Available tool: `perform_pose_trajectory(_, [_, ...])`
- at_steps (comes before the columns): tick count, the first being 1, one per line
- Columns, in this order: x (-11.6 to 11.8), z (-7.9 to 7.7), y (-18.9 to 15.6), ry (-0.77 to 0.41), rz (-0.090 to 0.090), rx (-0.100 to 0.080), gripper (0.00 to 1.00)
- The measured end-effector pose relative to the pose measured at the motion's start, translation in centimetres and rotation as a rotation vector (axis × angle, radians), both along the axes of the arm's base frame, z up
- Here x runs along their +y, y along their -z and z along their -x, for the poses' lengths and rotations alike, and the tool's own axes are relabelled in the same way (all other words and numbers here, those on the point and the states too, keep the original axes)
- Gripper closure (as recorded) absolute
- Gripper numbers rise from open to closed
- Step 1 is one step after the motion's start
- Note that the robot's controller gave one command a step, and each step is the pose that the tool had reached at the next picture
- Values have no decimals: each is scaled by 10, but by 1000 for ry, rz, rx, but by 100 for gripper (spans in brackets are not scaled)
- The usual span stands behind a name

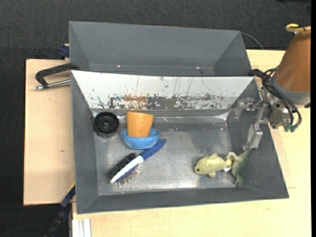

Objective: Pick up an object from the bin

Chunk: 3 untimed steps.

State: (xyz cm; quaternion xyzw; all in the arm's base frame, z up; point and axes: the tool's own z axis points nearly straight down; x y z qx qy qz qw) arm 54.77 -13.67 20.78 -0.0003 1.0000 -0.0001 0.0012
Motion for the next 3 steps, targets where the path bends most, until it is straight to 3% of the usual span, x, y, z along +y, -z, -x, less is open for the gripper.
perform_pose_trajectory(1, [-5,11,-7,-52,0,1,0])
perform_pose_trajectory(2, [-6,42,123,-74,-3,10,0])
perform_pose_trajectory(3, [-6,39,118,-77,-1,2,100])
